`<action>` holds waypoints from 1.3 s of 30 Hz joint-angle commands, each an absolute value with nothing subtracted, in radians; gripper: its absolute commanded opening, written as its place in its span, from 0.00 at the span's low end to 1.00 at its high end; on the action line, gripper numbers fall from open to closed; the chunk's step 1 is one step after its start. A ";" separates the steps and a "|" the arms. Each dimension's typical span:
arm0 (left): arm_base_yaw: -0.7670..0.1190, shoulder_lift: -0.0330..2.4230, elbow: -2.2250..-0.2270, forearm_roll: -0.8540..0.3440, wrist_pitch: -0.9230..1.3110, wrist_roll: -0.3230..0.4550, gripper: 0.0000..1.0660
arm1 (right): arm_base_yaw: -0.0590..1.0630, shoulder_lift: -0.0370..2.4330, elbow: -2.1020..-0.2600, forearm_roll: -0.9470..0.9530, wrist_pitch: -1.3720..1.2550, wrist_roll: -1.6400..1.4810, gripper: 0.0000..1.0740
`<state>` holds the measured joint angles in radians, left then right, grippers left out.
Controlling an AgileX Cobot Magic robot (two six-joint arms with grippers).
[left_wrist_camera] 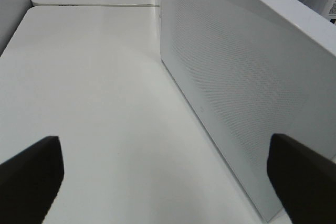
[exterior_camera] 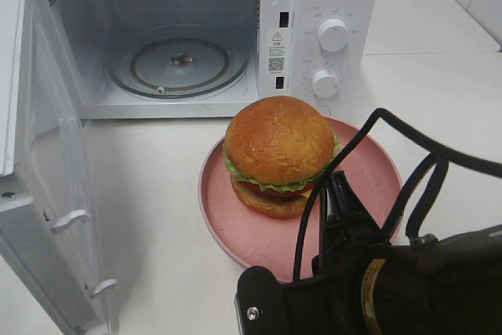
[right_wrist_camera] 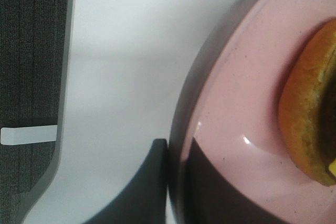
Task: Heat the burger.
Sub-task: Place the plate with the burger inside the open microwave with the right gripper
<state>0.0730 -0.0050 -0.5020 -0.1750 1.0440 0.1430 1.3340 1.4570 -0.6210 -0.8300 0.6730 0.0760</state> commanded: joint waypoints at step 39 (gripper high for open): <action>0.067 -0.029 -0.499 -0.182 1.038 0.138 0.92 | 0.891 1.446 -0.659 -0.335 0.309 -1.101 0.00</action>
<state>0.0730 -0.0050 -0.5020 -0.1750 1.0440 0.1430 0.9050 1.4580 -0.6330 -0.3600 0.3520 -1.0470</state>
